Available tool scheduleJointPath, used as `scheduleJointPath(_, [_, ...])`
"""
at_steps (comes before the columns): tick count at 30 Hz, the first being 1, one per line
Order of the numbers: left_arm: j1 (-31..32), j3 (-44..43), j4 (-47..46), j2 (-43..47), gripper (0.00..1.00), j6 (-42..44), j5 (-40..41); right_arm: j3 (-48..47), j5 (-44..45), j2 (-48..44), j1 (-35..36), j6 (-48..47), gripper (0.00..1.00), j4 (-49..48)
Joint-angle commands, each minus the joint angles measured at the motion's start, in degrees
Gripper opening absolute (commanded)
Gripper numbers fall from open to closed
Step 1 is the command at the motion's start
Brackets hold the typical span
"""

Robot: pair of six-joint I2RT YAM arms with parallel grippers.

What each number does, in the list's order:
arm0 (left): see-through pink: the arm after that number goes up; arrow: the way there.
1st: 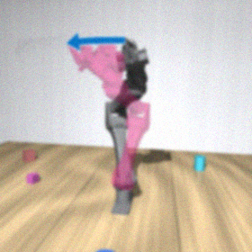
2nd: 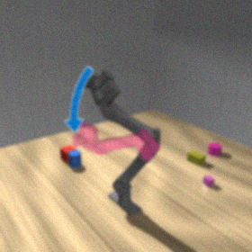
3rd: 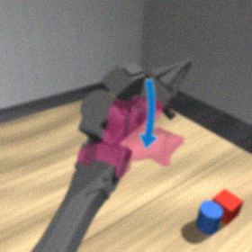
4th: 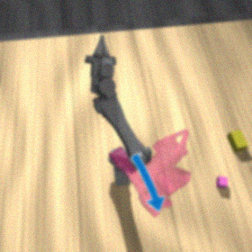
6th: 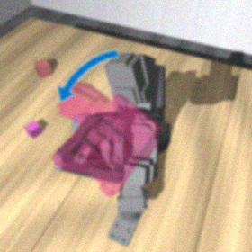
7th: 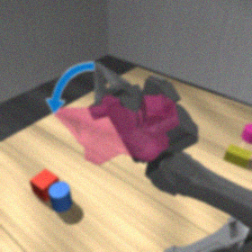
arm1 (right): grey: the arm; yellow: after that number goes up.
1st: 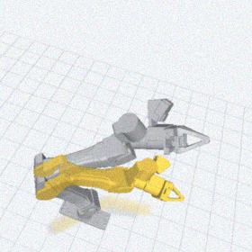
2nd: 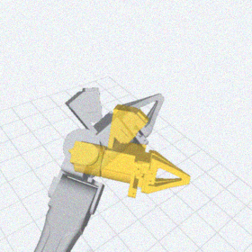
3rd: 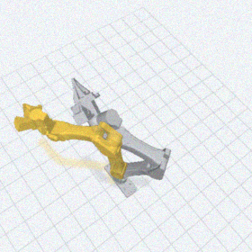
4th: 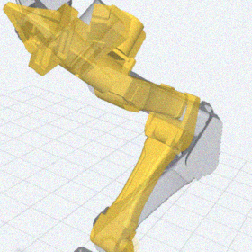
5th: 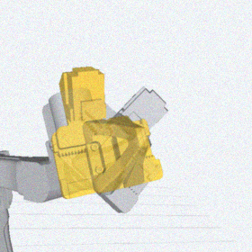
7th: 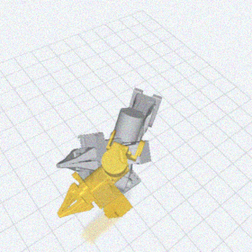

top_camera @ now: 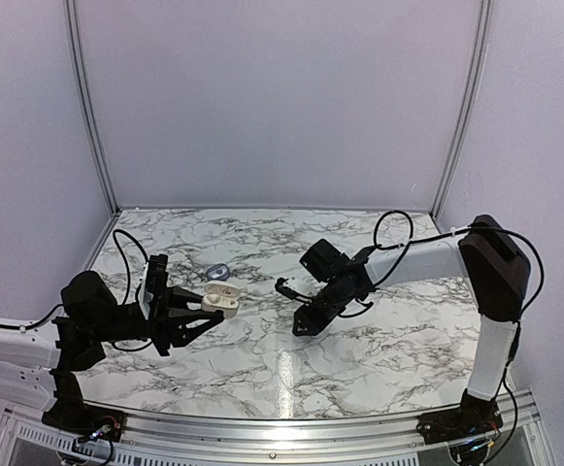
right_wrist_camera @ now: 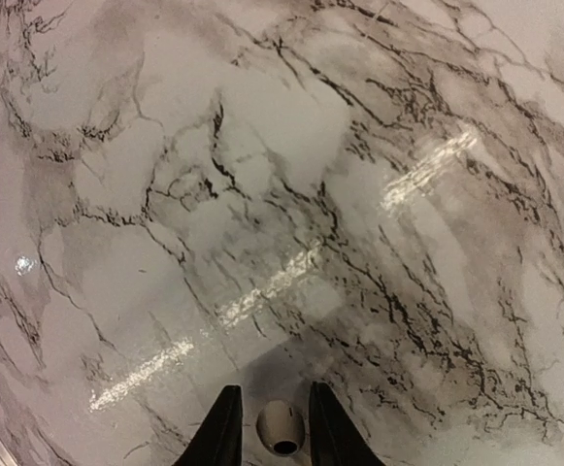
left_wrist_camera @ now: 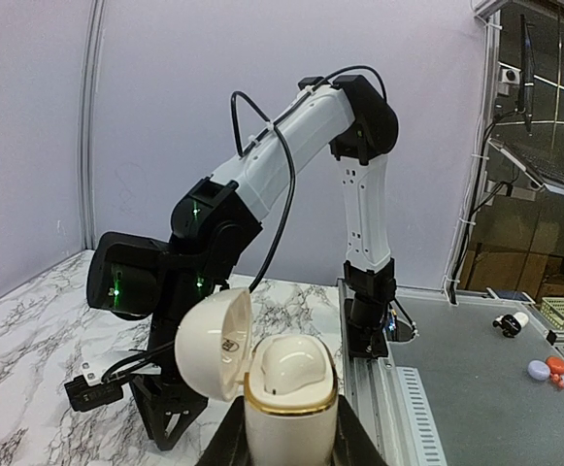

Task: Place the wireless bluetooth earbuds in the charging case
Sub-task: Move the right earbud to the center of the board.

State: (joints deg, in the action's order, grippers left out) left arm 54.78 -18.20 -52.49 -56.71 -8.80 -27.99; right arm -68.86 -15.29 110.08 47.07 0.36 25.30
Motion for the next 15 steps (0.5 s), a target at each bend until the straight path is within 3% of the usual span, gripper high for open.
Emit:
scheduleJointPath(1, [-0.29,0.09,-2.27,1.03,0.00,-0.13,0.17,-0.99,0.28,-1.70,0.39,-0.86,0.30,4.70])
scheduleJointPath(6, [-0.29,0.35,-2.26,1.55,0.00,-0.17,0.54,-1.90,2.32,-3.33,0.36,-1.54,0.34,6.37])
scheduleJointPath(15, [-0.29,-0.15,-2.09,1.19,0.00,0.19,0.54,-1.34,4.12,-3.82,0.24,-1.21,0.28,6.10])
